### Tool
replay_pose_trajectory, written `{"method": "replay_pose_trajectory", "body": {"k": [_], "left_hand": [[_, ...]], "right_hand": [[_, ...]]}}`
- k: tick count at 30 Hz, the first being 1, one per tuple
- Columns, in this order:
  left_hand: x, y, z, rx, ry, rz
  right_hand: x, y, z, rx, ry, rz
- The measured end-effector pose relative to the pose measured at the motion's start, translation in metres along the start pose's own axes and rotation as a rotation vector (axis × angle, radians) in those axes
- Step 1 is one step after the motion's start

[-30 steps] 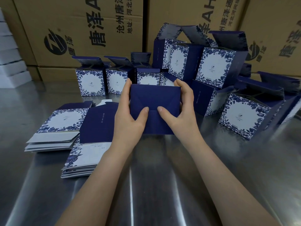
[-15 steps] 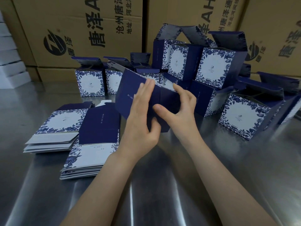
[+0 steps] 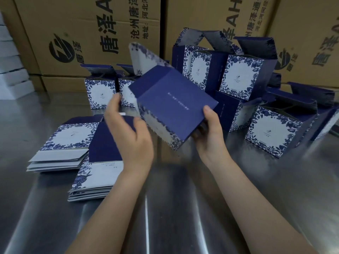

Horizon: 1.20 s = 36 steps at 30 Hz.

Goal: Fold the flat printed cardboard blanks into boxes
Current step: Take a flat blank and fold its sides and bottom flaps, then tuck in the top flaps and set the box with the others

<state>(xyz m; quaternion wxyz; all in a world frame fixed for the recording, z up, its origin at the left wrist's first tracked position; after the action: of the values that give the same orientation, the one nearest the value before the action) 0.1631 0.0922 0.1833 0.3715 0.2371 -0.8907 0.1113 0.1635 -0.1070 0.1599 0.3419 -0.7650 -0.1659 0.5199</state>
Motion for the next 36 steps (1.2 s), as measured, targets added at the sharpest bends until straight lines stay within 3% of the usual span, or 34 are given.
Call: {"method": "replay_pose_trajectory", "body": {"k": [3, 7, 10, 13, 17, 20, 24, 27, 30, 34, 36], "left_hand": [[-0.029, 0.002, -0.01, 0.02, 0.369, 0.102], [-0.043, -0.022, -0.001, -0.293, 0.77, 0.386], [-0.032, -0.037, 0.009, -0.549, 0.824, 0.61], [-0.028, -0.044, 0.014, -0.694, 0.85, 0.758], [-0.034, -0.044, 0.016, -0.735, 0.928, 0.751], [-0.04, -0.041, 0.012, -0.645, 0.932, 0.638], [-0.04, -0.037, 0.005, -0.433, 0.852, 0.57], [-0.034, -0.029, 0.003, -0.339, 0.688, 0.323], [-0.028, -0.025, 0.008, -0.29, 0.557, 0.208], [-0.024, -0.027, 0.012, -0.281, 0.433, 0.172], [-0.019, -0.028, 0.013, -0.286, 0.335, 0.164]], "right_hand": [[0.003, -0.001, 0.0, -0.034, -0.057, -0.179], [0.01, 0.0, 0.001, -0.021, -0.181, -0.356], [0.013, 0.001, 0.001, -0.028, -0.23, -0.401], [0.017, 0.001, 0.005, -0.037, -0.295, -0.454], [0.018, 0.008, 0.004, 0.042, -0.327, -0.345], [0.015, 0.016, -0.003, 0.149, -0.29, -0.141], [0.006, 0.02, -0.011, 0.165, -0.075, 0.219], [-0.016, 0.012, -0.002, 0.226, 0.238, 0.466], [-0.038, -0.013, 0.022, 0.174, 0.593, 0.546], [-0.049, -0.056, 0.063, -0.147, 1.026, 0.647], [-0.04, -0.073, 0.077, -0.35, 1.082, 0.722]]}}
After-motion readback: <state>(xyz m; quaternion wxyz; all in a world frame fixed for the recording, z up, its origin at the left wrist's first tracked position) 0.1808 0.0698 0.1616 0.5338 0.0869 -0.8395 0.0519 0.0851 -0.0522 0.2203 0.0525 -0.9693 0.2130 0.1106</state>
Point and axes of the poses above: each hand's wrist, its own z-axis away from the middle knuckle, its own y-axis out of the back of the hand, x = y × z, the point moved 6 cm from there along -z, towards the middle knuckle, and after that the axes turned 15 degrees about -z, right-handed, at the moved point
